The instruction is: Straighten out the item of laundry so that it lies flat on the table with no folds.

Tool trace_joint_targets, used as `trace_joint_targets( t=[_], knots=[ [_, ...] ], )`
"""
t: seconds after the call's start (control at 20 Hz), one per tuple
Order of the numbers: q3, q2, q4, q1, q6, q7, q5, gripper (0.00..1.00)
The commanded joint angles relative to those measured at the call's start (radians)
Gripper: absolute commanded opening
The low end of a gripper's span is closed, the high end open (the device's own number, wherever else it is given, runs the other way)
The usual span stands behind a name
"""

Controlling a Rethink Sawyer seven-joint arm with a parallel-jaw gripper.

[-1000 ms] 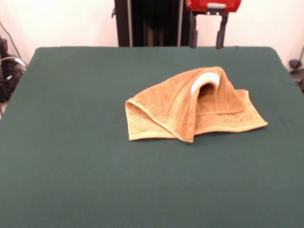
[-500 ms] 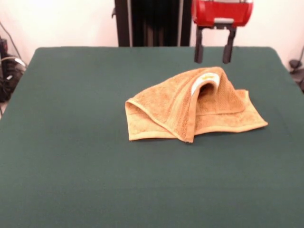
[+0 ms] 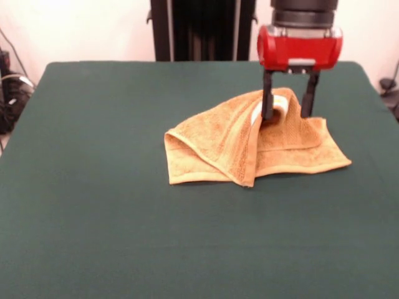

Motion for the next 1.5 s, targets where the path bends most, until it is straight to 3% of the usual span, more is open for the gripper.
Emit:
trace_joint_targets(
  t=[0.05, 0.4, 0.9, 1.5],
  knots=[
    [0.161, 0.131, -0.138, -0.004, 0.113, 0.049, 0.033, 1.00],
    [0.182, 0.176, -0.136, -0.022, 0.059, 0.064, 0.015, 1.00],
    [0.117, 0.181, -0.022, -0.018, -0.039, 0.117, -0.036, 1.00],
    [0.083, 0.125, 0.120, -0.024, -0.056, 0.136, -0.048, 1.00]
  ],
)
